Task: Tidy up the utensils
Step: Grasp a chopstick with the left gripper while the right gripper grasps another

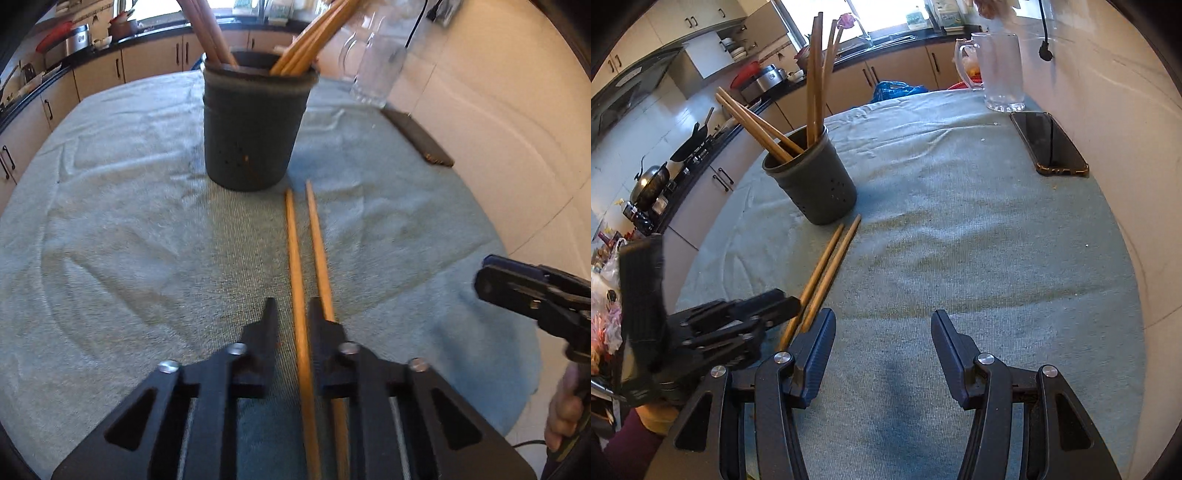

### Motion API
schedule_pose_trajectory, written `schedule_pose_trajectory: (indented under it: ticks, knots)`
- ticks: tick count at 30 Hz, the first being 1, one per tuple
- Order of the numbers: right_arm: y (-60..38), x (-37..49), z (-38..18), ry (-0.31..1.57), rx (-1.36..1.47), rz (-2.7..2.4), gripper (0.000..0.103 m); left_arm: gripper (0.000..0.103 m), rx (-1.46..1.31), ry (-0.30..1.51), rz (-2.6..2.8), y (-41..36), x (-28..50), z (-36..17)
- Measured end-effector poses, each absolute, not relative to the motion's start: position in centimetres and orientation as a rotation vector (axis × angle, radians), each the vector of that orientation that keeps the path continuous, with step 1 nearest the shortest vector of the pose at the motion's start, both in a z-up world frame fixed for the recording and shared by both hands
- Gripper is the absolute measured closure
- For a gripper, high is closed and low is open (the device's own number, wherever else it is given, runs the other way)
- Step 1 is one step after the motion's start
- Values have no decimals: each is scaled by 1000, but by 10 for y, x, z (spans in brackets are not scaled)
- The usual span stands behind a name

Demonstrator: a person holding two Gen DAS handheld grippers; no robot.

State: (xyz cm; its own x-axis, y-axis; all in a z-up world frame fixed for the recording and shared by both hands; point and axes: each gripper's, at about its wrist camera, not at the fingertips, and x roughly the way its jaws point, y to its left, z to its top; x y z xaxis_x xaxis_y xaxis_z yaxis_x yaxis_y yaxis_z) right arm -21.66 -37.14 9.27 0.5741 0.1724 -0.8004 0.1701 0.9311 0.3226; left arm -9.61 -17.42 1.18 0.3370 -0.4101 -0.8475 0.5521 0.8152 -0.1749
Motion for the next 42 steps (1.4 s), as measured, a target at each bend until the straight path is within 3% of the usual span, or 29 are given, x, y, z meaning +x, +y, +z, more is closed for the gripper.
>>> schedule_pose_trajectory:
  ticks: [3,5,15,20,23,24,27,32,36,42]
  knots:
    - [-371,-213,91,970,389,5,45,91,191,1034,-618,-179,-98,11]
    - [-366,-209,90,979,387,11,45,96,215,1029,-587,-182,-97,11]
    - [-319,-165,71,1051,309,73,46,96,-63,1158,-423,-107,-87,15]
    - [-289,-134,58,1094,234,63,56,96,-125,1172,-429,-91,-90,12]
    - [-279,-126,54,1107,168,24,73,96,-144,1166,-436,-93,-90,9]
    - [-279,-126,54,1112,151,16,87,96,-148,1165,-437,-93,-90,9]
    - [-282,-134,55,1151,125,46,91,96,-150,1175,-442,-94,-89,8]
    - [-299,-158,56,1208,38,36,91,96,-153,1218,-466,-93,-84,10]
    - [-324,-165,56,1237,85,1,77,91,-98,1227,-455,-102,-70,13]
    - [-330,-131,57,1263,95,-19,77,89,-68,1268,-448,-116,-45,11]
